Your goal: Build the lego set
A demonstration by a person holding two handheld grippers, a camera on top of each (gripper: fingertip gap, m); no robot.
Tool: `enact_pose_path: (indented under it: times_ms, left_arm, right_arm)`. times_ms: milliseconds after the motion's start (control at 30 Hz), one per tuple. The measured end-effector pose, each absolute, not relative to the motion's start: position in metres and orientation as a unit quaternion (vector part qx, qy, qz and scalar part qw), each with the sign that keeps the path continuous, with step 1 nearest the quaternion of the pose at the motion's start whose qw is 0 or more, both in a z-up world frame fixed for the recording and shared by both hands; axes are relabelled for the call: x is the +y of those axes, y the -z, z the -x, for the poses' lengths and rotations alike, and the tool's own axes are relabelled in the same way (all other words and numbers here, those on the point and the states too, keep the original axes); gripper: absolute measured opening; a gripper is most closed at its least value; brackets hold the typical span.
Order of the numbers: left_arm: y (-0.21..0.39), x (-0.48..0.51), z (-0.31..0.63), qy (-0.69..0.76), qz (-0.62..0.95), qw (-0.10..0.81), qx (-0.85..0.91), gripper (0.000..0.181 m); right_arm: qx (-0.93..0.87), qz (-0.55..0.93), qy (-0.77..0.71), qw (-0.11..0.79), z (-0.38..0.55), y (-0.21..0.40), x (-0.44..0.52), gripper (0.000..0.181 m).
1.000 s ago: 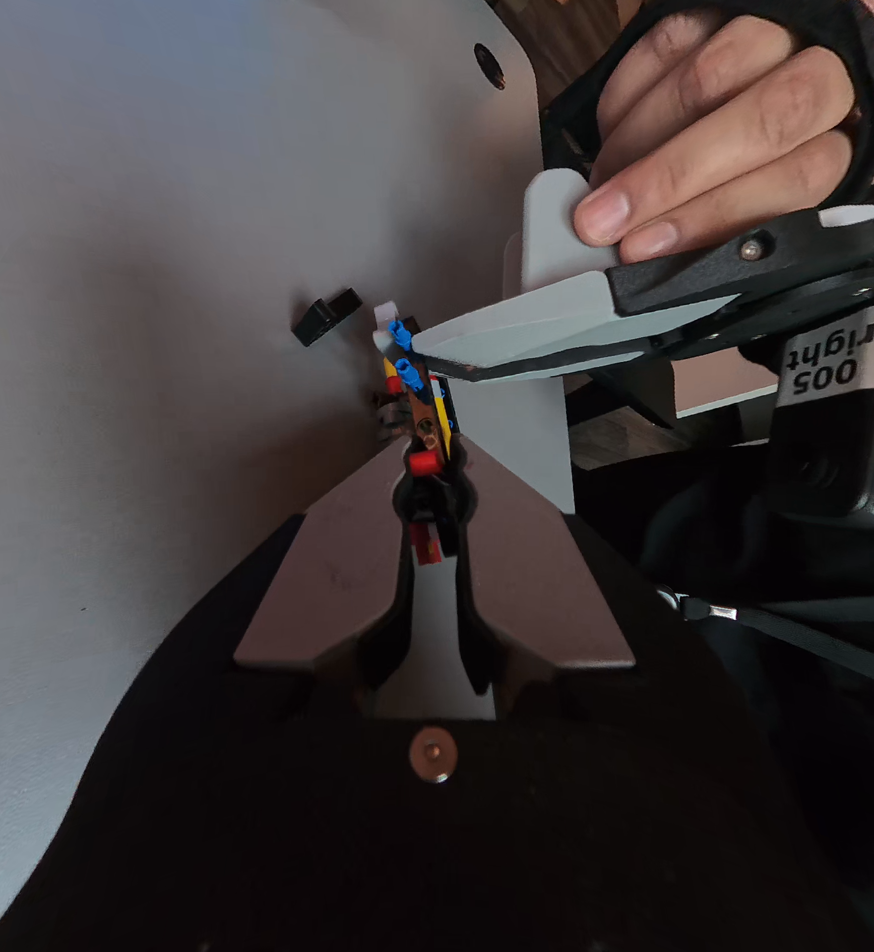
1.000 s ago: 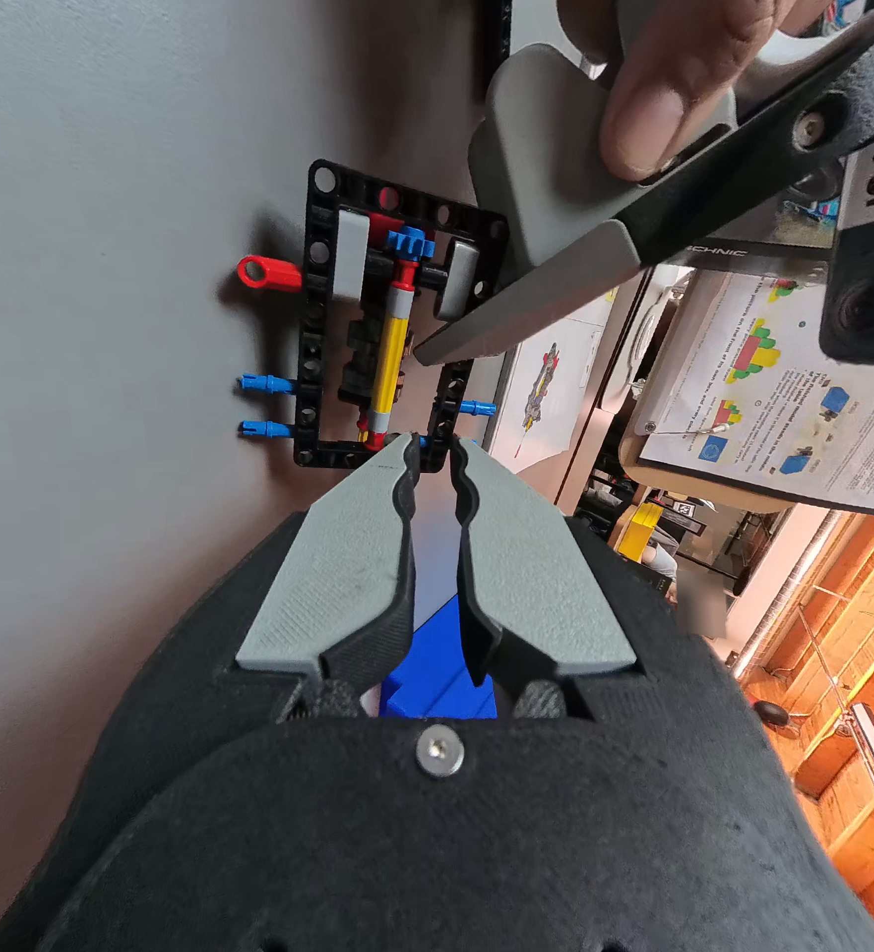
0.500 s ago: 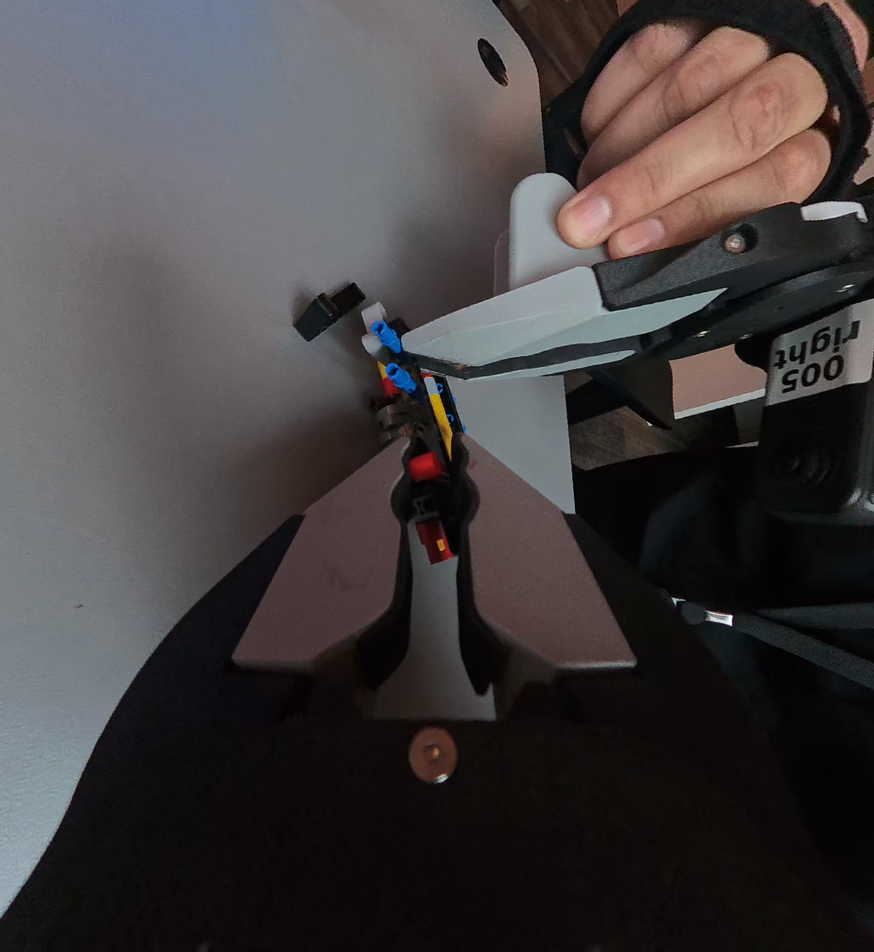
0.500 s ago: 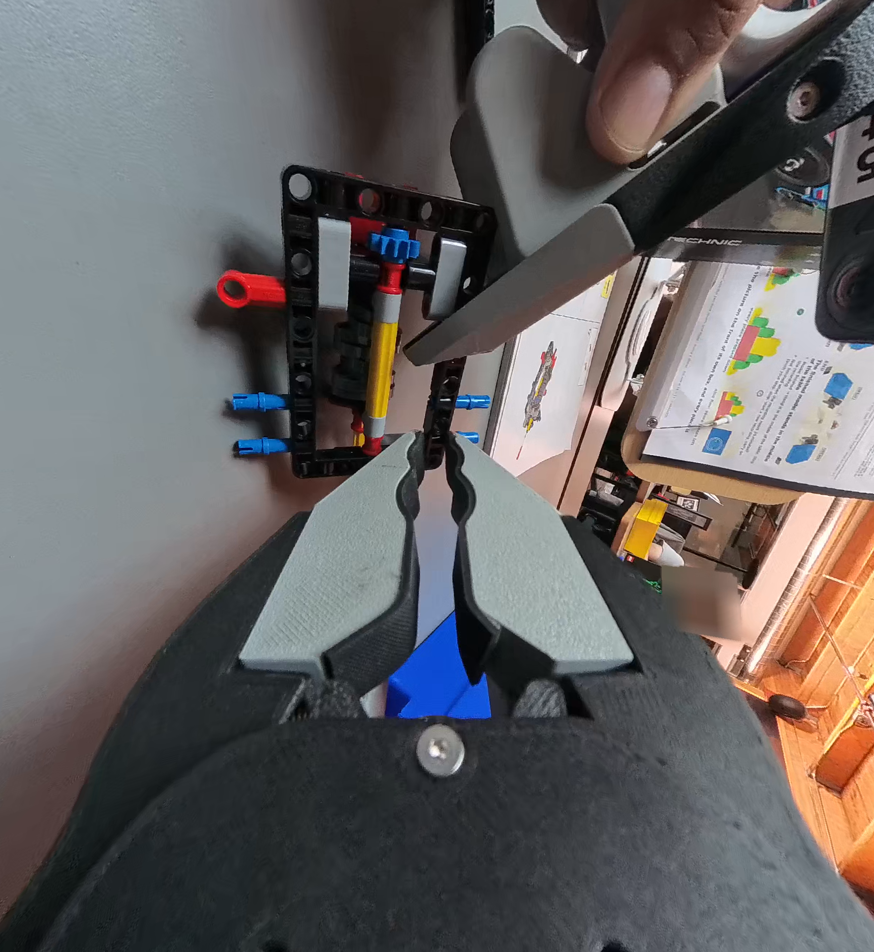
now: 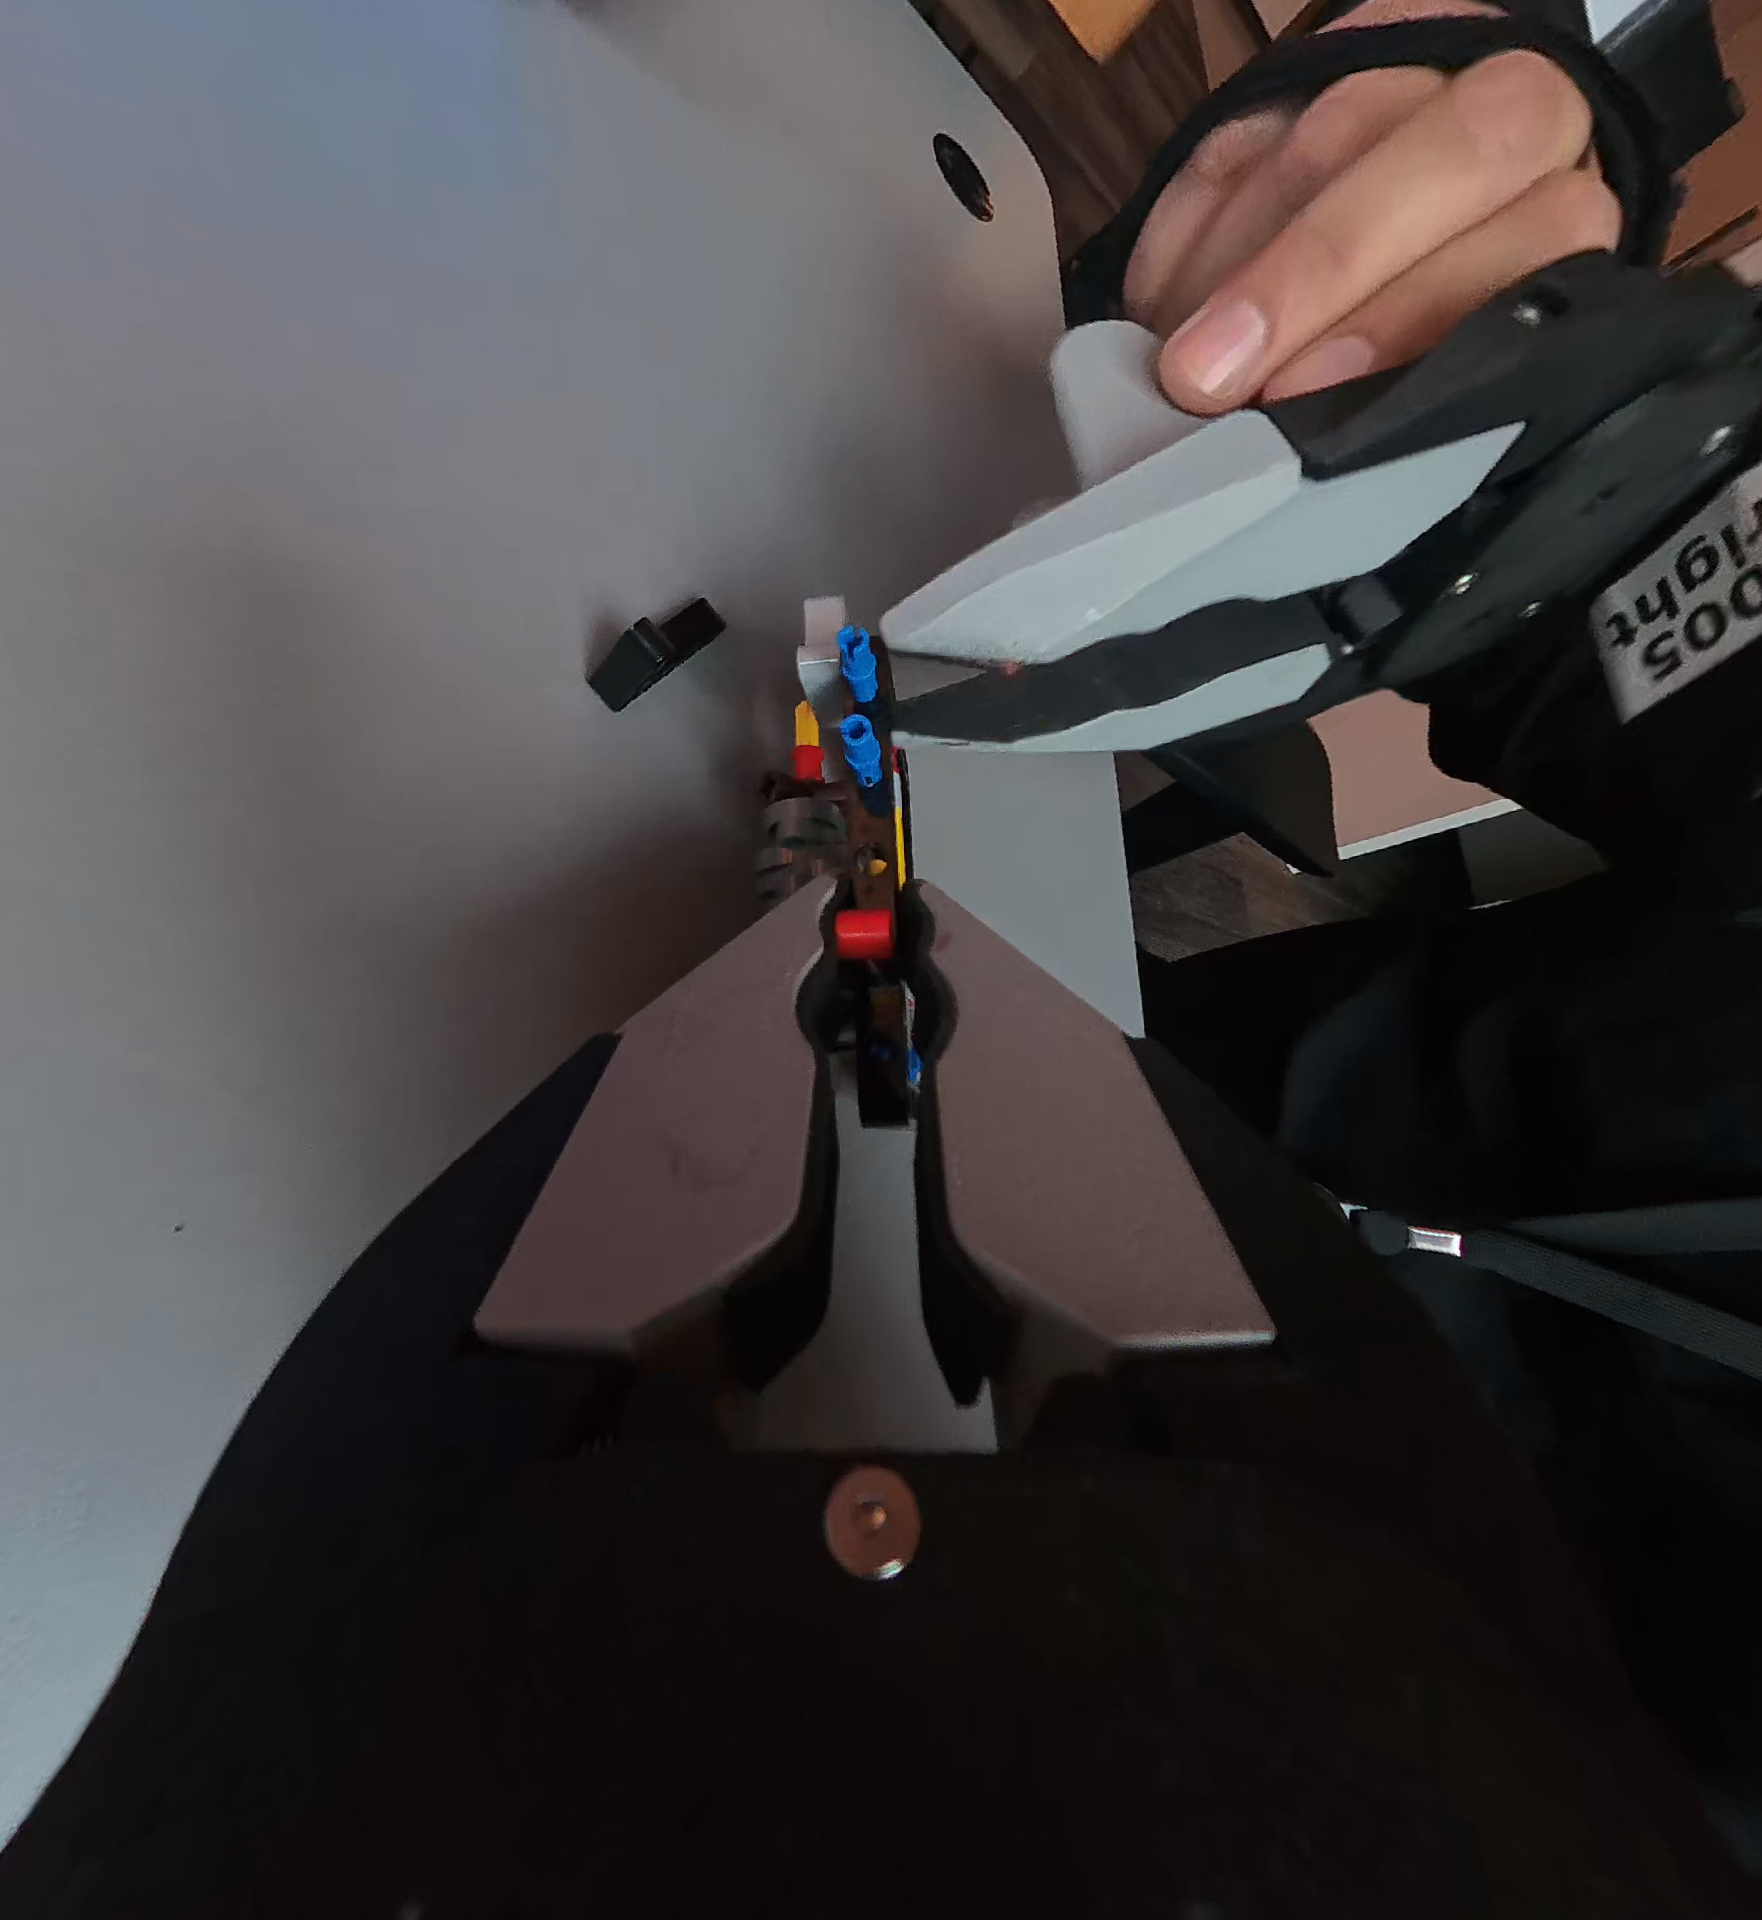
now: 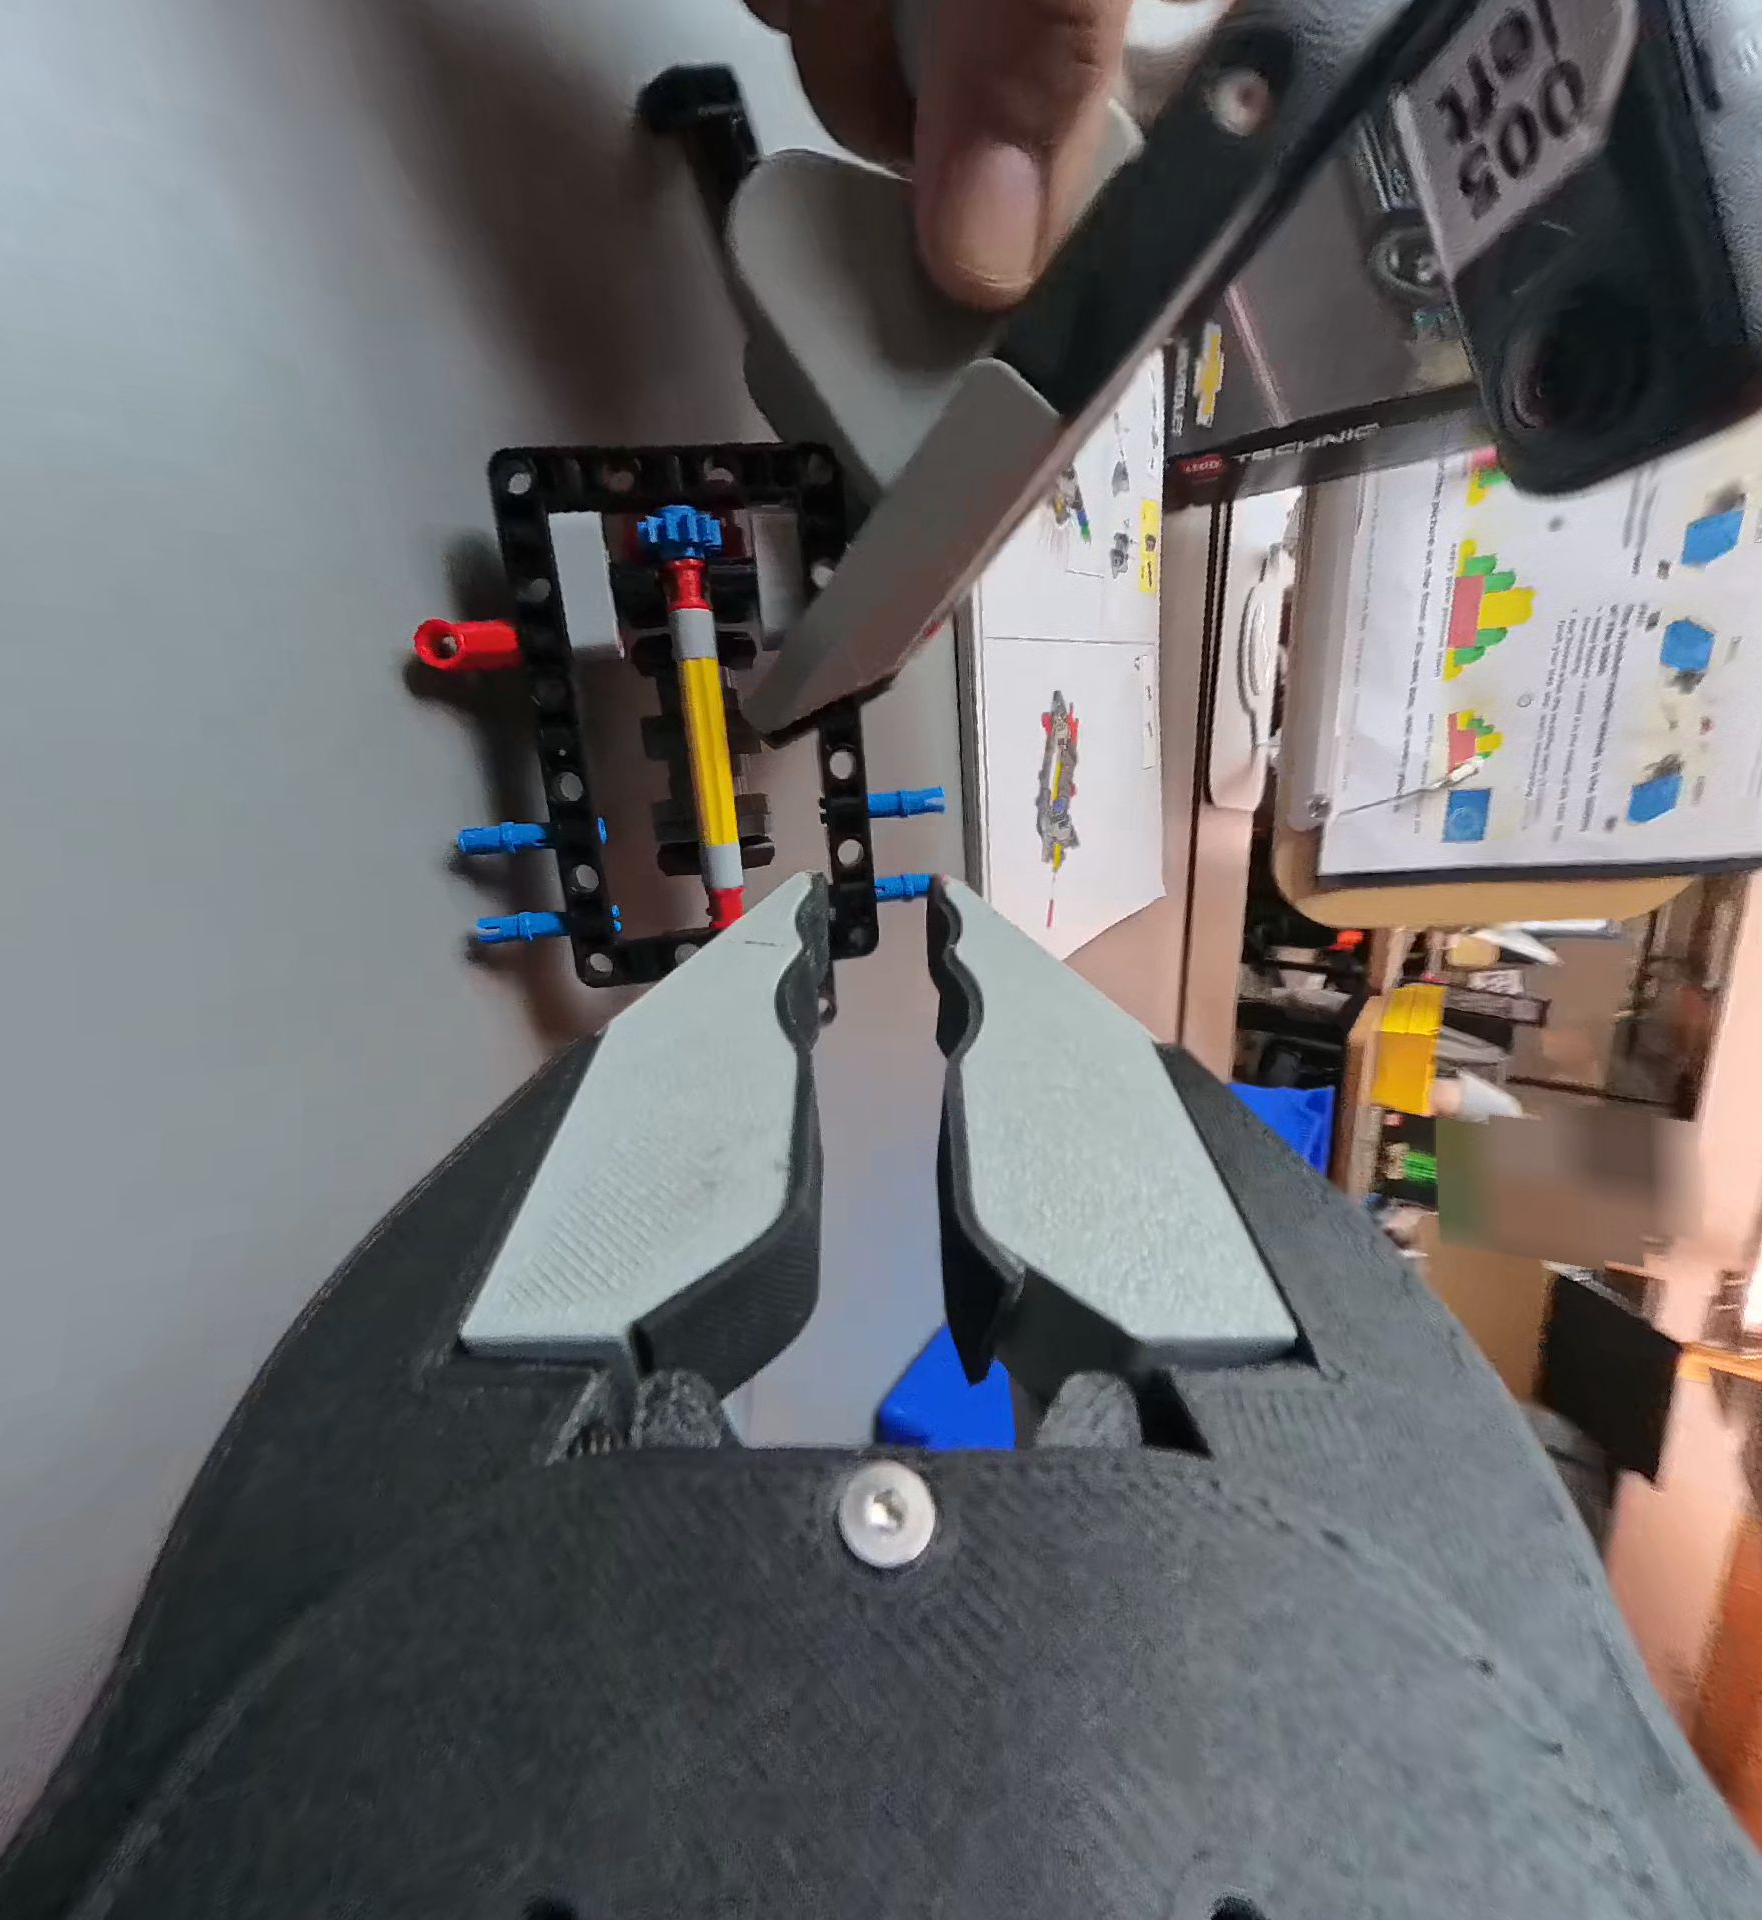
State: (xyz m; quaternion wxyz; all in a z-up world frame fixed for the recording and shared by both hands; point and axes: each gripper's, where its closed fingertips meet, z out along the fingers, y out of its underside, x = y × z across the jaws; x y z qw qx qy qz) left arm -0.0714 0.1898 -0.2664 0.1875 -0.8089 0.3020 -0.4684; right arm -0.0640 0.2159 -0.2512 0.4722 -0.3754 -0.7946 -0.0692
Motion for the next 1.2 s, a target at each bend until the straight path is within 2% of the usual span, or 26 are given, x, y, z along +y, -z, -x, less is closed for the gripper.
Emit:
enact_pose_path:
  times_ms: [167, 233, 300, 367, 433, 500, 567, 633, 700, 833, 1033, 1167, 1200]
  left_arm:
    - [0.264, 0.191, 0.071, 0.468, 0.805, 0.197, 0.306, 0.006]
    - [0.260, 0.191, 0.074, 0.465, 0.801, 0.210, 0.313, 0.006]
    - [0.255, 0.189, 0.079, 0.451, 0.801, 0.218, 0.328, 0.005]
    - [0.249, 0.187, 0.084, 0.441, 0.800, 0.230, 0.336, 0.005]
    - [0.241, 0.187, 0.087, 0.424, 0.794, 0.261, 0.348, 0.005]
    - [0.238, 0.179, 0.083, 0.390, 0.785, 0.287, 0.386, 0.005]
    - [0.240, 0.174, 0.081, 0.332, 0.782, 0.315, 0.423, 0.006]
    - [0.244, 0.170, 0.082, 0.246, 0.767, 0.356, 0.473, 0.006]
    - [0.247, 0.164, 0.081, 0.180, 0.750, 0.384, 0.508, 0.005]
    - [0.251, 0.142, 0.070, 0.149, 0.720, 0.407, 0.542, 0.006]
    - [0.264, 0.120, 0.070, 0.045, 0.665, 0.426, 0.612, 0.007]
    - [0.289, 0.101, 0.063, 0.075, 0.686, 0.379, 0.616, 0.028]
    - [0.292, 0.101, 0.064, 0.074, 0.693, 0.377, 0.610, 0.026]
  right_arm:
    - [-0.804, 0.353, 0.082, 0.471, 0.069, 0.253, 0.205, 0.012]
    - [-0.771, 0.407, 0.052, 0.487, 0.060, 0.243, 0.218, 0.013]
    - [-0.725, 0.492, -0.010, 0.482, 0.041, 0.241, 0.237, 0.006]
    - [-0.685, 0.560, -0.081, 0.458, 0.023, 0.247, 0.249, 0.013]
    - [-0.661, 0.592, -0.148, 0.437, 0.017, 0.256, 0.248, 0.013]
    - [-0.652, 0.626, -0.158, 0.397, 0.015, 0.276, 0.250, 0.028]
    - [-0.661, 0.636, -0.151, 0.369, 0.018, 0.295, 0.249, 0.031]
    - [-0.668, 0.629, -0.153, 0.367, 0.027, 0.302, 0.248, 0.024]
    - [-0.671, 0.627, -0.157, 0.362, 0.034, 0.302, 0.249, 0.024]
    - [-0.676, 0.637, -0.181, 0.324, 0.039, 0.306, 0.248, 0.005]
    - [-0.692, 0.636, -0.189, 0.285, 0.032, 0.301, 0.234, 0.005]
    - [-0.704, 0.625, -0.176, 0.287, 0.027, 0.296, 0.223, 0.004]
    - [-0.706, 0.623, -0.174, 0.289, 0.026, 0.295, 0.222, 0.004]
